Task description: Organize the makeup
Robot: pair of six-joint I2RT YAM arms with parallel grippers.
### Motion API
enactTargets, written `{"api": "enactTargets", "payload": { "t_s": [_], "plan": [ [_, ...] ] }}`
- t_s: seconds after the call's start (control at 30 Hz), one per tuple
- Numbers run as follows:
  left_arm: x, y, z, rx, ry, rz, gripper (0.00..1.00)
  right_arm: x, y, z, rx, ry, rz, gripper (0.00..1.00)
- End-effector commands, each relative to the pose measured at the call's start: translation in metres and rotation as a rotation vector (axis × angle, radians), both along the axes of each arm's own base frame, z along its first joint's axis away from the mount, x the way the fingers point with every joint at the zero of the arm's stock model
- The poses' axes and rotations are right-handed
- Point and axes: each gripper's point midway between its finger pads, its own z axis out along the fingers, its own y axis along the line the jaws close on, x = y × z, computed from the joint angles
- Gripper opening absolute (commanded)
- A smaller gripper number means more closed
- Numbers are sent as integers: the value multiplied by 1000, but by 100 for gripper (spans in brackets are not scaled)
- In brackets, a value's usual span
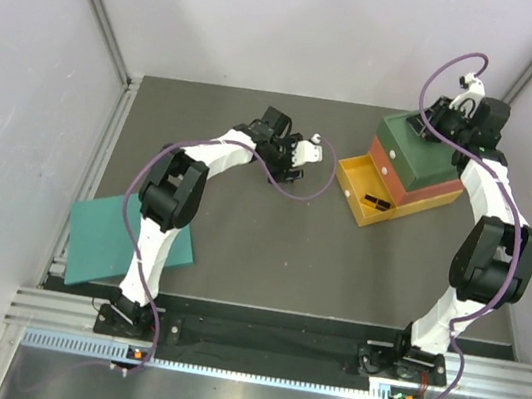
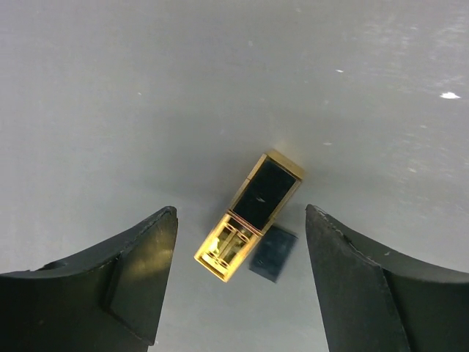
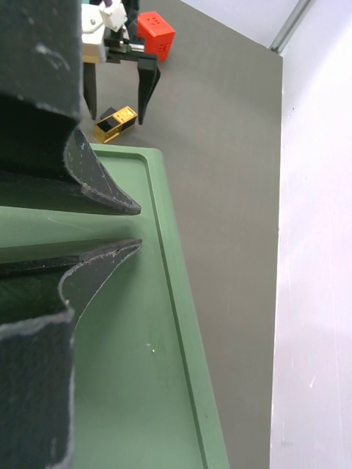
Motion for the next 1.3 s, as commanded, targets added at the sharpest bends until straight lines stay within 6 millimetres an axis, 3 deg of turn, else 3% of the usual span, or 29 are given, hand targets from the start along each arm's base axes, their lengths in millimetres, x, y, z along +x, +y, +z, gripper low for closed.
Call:
{"api": "enactTargets", "payload": {
  "t_s": [0.0, 0.13, 0.2, 0.23, 0.27, 0.4, 0.47, 0.7, 0.8, 0.87, 1.03, 1.27],
  "plan": [
    [24, -4, 9, -23, -67, 7, 74, -91, 3, -167, 42, 673, -29, 22],
    [25, -5, 6, -43, -51, 1, 70, -91, 4, -166, 41, 671, -25, 22],
    [25, -4, 2, -46, -40, 0, 61, -90, 3, -167, 43, 672, -28, 22],
    [25, -4, 1, -46, -37, 0, 55, -91, 4, -167, 44, 673, -27, 22],
    [23, -3, -1, -43, -30, -2, 42, -91, 4, -166, 44, 673, -27, 22],
    [19, 0, -6, -39, -17, -2, 9, -91, 3, -167, 43, 675, -28, 22],
    [18, -1, -4, -46, -15, -3, 0, -91, 3, -168, 43, 675, -28, 22],
    [22, -15, 28, -148, -28, 14, 0, -90, 4, -167, 43, 671, -26, 22],
    [23, -29, 59, -227, -52, -2, 0, -90, 3, -167, 43, 672, -28, 22],
    [24, -39, 84, -295, -81, -15, 0, -91, 3, -168, 42, 673, -29, 22],
    [18, -64, 124, -369, -144, -64, 0, -91, 4, -169, 44, 676, -28, 22],
    [-9, -115, 152, -409, -211, -208, 0, -91, 3, -170, 45, 677, -28, 22]
  ]
}}
